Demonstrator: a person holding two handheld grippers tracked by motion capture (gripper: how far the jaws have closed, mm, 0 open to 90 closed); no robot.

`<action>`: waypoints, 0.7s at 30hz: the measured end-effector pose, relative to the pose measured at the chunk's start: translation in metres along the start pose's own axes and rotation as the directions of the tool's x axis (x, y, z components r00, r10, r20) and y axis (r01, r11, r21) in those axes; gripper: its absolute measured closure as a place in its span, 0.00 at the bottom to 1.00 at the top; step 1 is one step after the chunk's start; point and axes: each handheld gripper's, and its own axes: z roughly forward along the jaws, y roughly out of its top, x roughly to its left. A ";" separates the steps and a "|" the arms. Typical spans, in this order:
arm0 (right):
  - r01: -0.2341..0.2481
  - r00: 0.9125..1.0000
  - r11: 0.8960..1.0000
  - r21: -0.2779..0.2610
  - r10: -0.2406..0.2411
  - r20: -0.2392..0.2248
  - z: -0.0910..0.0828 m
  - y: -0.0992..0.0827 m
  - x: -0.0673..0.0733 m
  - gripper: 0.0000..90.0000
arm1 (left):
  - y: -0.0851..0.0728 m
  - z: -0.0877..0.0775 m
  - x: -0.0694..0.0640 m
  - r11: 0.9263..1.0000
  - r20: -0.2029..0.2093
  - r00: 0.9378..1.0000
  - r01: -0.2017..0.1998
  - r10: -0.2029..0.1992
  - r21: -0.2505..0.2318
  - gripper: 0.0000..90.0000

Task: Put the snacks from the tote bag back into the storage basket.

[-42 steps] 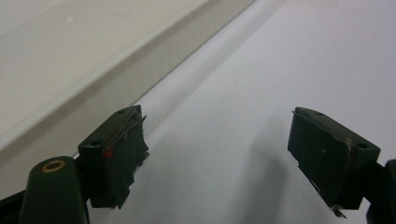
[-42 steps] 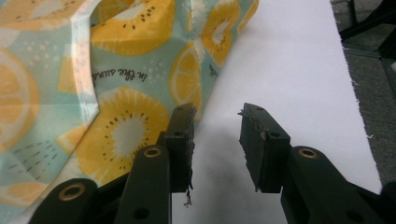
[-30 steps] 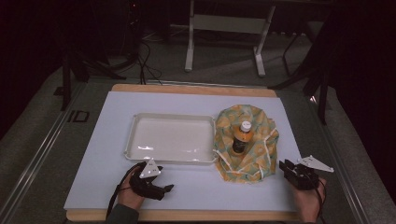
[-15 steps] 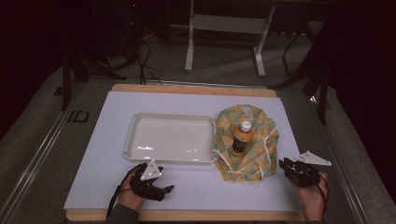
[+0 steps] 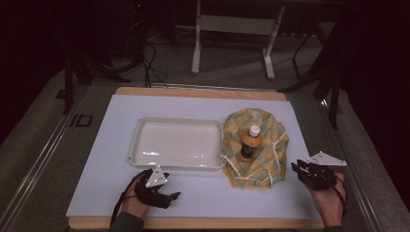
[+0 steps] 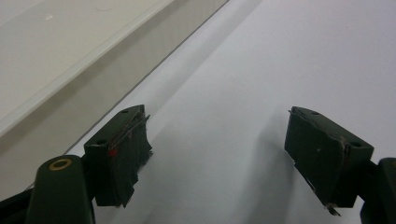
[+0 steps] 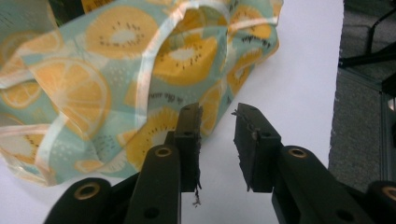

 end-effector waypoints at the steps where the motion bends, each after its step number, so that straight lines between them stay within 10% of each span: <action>1: 0.002 1.000 1.000 -0.005 -0.002 -0.016 -0.001 0.003 -0.001 0.77 | 0.000 0.000 0.000 1.000 0.000 1.000 0.000 0.000 -0.001 0.24; 21: 0.146 0.989 0.988 0.052 -0.144 -0.042 -0.004 0.026 -0.001 0.69 | 0.000 0.000 -0.002 1.000 0.008 1.000 -0.020 0.020 -0.007 0.26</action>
